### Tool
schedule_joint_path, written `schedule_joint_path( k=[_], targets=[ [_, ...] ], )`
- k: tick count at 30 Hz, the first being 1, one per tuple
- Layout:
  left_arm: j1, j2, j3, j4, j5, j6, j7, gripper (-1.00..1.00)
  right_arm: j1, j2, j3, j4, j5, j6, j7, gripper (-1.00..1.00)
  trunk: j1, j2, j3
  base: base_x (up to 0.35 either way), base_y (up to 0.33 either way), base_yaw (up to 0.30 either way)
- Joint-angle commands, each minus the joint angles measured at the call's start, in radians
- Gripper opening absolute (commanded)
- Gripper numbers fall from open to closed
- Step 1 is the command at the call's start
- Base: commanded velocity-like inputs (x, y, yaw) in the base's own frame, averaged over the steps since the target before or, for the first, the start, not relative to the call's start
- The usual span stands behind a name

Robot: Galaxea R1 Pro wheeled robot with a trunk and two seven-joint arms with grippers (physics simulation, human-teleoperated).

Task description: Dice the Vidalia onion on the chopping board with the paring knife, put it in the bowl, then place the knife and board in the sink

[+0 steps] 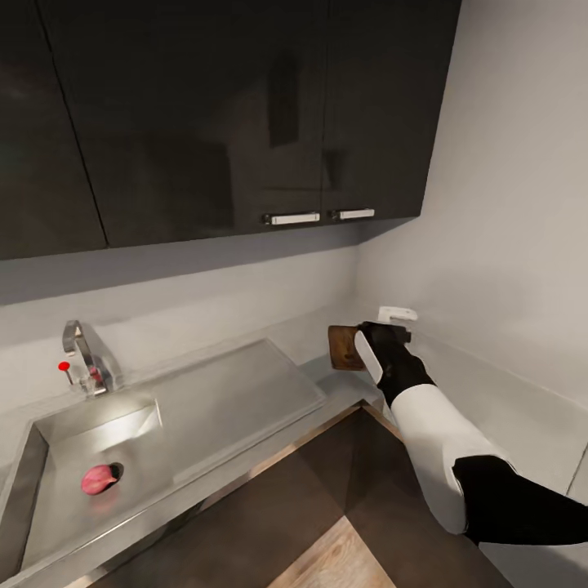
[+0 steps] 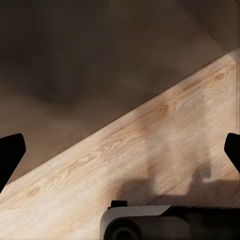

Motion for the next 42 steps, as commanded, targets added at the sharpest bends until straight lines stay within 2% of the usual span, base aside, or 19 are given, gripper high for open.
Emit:
schedule_joint_path(
  k=[1, 7, 12, 23, 26, 39, 42],
  targets=[
    [0.0, 0.0, -0.003, 0.001, 0.002, -0.001, 0.0, 1.0, 0.0, -0.001, 0.002, -0.001, -0.01, 0.003, -0.007, 1.0, 0.001, -0.001, -0.001, 0.338, 0.001, 0.0],
    [0.0, 0.0, -0.01, 0.006, 0.002, 0.0, 0.0, 1.0, 0.0, -0.006, 0.001, -0.001, -0.011, 0.003, -0.008, 1.0, 0.001, -0.001, -0.001, 0.343, 0.0, 0.0],
    [0.0, -0.002, -0.027, 0.043, 0.002, 0.0, 0.0, 1.0, 0.0, -0.009, -0.001, -0.002, -0.011, 0.003, -0.008, 1.0, 0.001, -0.001, -0.001, 0.237, 0.0, 0.0],
    [0.0, -0.014, -0.033, 0.257, 0.005, 0.0, 0.0, 1.0, 0.0, -0.01, -0.001, -0.002, -0.01, 0.003, -0.008, 1.0, 0.001, -0.001, -0.001, 0.031, 0.0, 0.0],
    [0.0, -0.016, -0.032, 0.288, 0.005, 0.0, 0.0, 1.0, 0.0, -0.015, -0.001, -0.002, -0.01, 0.003, -0.008, 1.0, 0.001, -0.001, -0.001, 0.001, 0.0, 0.0],
    [0.0, -0.017, -0.032, 0.339, 0.005, 0.013, 0.0, 1.0, 0.001, -0.027, -0.003, 0.023, -0.008, 0.005, -0.011, 1.0, 0.001, -0.001, -0.001, 0.023, 0.0, 0.0],
    [0.0, -0.018, -0.031, 0.342, 0.005, 0.036, 0.0, 1.0, 0.002, -0.029, -0.033, 0.034, -0.009, 0.005, -0.011, 1.0, 0.001, -0.001, -0.001, 0.112, 0.0, 0.0]
  ],
)
